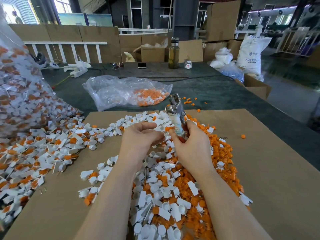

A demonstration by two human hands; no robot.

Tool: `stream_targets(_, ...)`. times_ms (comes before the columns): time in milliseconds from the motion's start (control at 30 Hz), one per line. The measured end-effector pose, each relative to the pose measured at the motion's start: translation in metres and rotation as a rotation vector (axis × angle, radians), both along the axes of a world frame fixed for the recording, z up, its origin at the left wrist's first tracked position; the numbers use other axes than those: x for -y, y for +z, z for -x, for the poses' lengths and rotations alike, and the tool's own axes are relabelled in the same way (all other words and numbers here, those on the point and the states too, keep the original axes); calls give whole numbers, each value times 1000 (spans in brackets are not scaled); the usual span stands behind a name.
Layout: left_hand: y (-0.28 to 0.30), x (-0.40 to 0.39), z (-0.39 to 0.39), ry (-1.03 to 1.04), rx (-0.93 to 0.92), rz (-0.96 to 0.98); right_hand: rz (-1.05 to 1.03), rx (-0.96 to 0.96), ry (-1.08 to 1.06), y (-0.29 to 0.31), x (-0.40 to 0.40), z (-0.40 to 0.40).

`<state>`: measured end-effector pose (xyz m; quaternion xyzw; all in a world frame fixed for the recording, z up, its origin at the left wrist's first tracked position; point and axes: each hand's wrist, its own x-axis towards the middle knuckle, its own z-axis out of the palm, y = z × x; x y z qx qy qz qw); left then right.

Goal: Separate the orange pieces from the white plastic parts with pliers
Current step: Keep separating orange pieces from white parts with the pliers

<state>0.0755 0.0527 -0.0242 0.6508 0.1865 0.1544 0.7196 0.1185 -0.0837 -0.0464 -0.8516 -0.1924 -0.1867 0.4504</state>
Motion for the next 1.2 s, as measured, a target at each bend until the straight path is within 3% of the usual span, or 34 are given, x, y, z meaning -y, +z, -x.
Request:
stream_targets(433, 7, 9, 5, -47, 23, -45, 23, 42, -48, 0, -1, 1)
stream_targets(1200, 6, 15, 1, 56, -32, -422, 54, -41, 41, 4, 3, -1)
